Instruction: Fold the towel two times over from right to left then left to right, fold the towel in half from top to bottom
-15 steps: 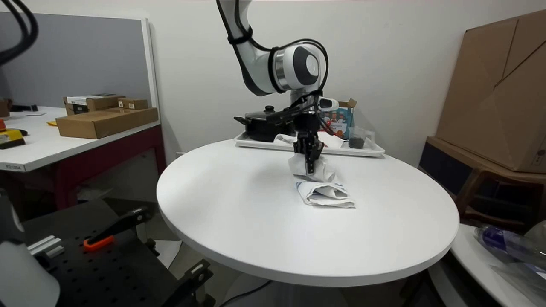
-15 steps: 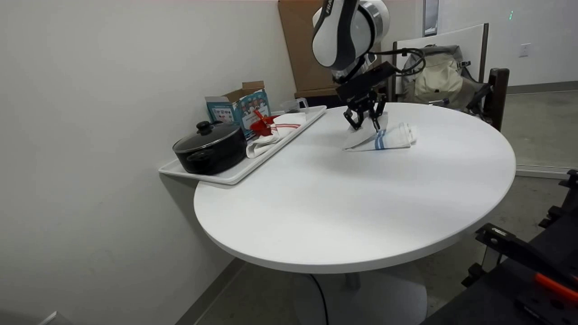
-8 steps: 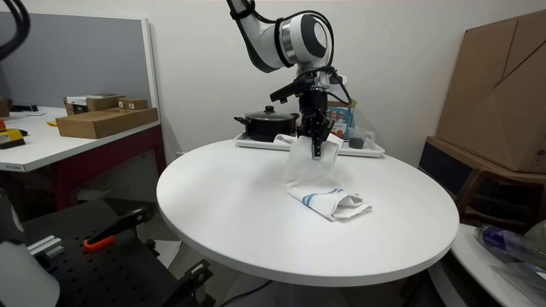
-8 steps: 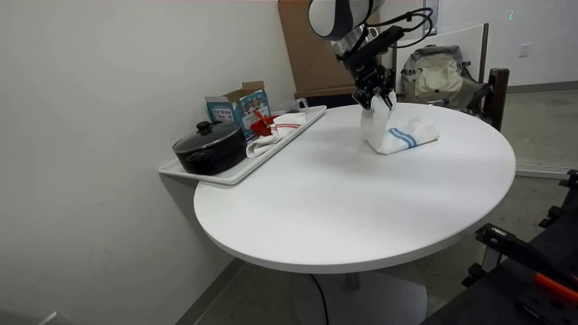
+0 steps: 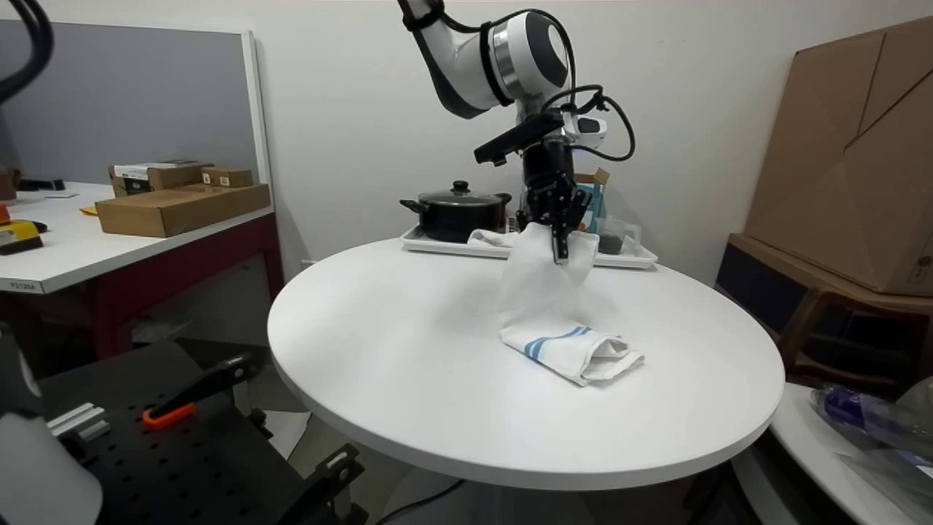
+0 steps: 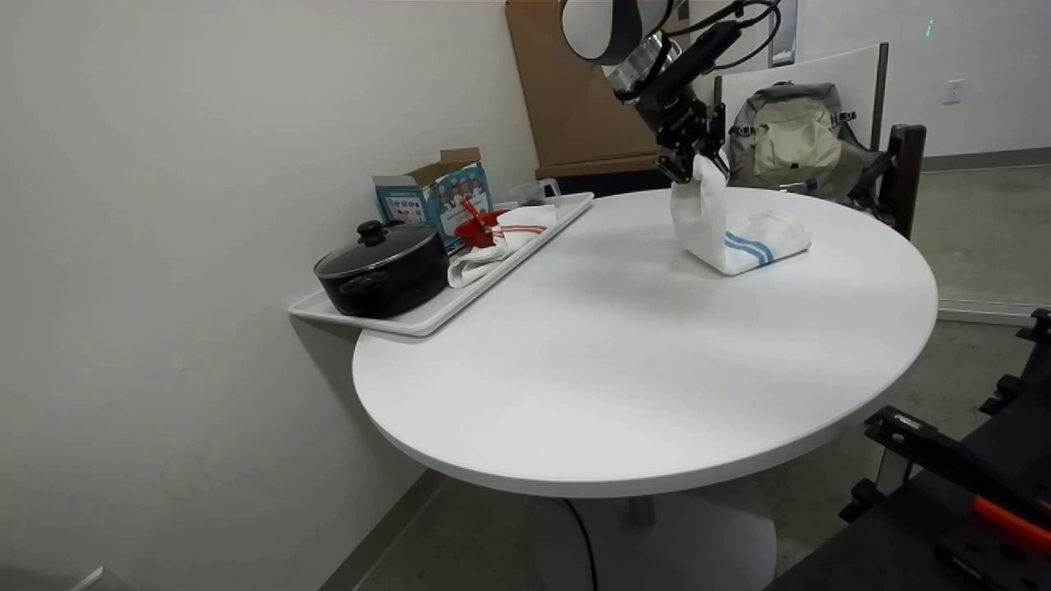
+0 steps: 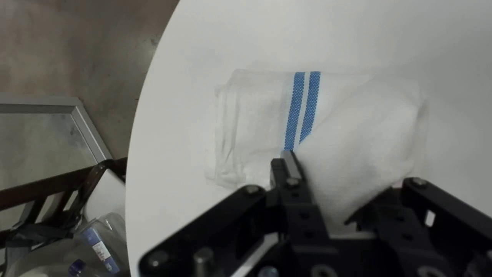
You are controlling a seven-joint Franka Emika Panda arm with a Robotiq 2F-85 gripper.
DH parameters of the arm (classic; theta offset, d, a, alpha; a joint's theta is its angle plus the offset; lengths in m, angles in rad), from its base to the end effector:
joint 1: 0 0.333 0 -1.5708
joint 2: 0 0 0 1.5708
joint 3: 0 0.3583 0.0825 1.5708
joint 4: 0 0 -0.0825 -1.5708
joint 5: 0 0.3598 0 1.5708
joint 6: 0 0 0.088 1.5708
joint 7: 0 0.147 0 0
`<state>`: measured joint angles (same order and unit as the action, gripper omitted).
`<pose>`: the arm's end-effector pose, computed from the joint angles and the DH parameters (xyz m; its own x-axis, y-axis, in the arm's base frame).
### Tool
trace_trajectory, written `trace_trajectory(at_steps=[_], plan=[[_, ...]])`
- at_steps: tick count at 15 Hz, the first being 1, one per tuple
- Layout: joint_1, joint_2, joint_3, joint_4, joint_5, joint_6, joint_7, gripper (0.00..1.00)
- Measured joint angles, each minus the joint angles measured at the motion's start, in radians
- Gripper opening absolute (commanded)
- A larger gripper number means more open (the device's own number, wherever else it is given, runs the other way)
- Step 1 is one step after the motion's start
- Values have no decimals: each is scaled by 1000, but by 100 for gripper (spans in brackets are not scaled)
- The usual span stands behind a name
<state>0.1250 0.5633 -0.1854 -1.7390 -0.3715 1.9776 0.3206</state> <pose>0.6239 -0.0640 0.2595 0.9543 -0.2100 -0.2126 -0.0943 -0.8868 0.4525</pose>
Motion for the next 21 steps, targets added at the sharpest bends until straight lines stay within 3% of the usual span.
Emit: trace_trajectory(at_steps=[11,18,19,21], plan=[[-21,102,24,80,-273,-24,-343,9],[-154,103,27,70,-287,9,-473,9],[-182,104,24,69,-287,18,-491,35],[-240,106,16,73,-285,28,-523,43]])
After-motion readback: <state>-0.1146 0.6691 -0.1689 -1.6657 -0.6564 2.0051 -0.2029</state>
